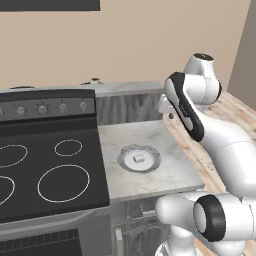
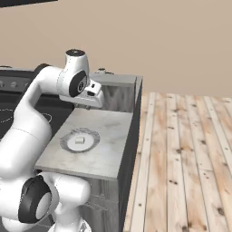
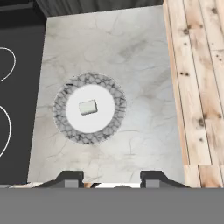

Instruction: Pick up the marshmallow and place it in the cup of hot chocolate on the dining counter.

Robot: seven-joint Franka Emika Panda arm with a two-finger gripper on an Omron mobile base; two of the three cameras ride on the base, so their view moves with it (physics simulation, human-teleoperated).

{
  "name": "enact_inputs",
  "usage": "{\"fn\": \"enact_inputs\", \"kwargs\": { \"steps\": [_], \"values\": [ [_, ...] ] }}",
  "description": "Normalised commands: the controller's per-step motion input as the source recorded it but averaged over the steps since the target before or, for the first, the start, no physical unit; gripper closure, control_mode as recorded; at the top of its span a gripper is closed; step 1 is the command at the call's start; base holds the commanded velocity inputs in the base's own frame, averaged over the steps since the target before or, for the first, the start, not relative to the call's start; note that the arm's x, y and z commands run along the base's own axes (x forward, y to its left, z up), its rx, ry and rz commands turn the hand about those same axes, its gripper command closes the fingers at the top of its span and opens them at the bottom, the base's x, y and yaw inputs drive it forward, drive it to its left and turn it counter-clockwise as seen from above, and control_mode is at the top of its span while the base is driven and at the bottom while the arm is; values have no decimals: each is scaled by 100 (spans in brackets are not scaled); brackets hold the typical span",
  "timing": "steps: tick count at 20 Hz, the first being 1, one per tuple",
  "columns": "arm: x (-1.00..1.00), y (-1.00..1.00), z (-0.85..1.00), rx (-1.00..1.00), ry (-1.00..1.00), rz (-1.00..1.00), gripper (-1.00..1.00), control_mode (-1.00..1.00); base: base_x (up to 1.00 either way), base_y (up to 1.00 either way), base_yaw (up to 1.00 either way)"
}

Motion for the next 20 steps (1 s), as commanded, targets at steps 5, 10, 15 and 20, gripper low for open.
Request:
{"fn": "enact_inputs", "kwargs": {
  "steps": [5,10,15,20],
  "values": [
    [-23,18,-15,-1,0,1,-100,-100,0,0,0],
    [-4,71,-27,-5,0,0,-100,-100,0,0,0],
    [3,53,-14,-9,0,-6,-100,-100,0,0,0],
    [8,9,-12,2,5,-16,-100,-100,0,0,0]
  ]
}}
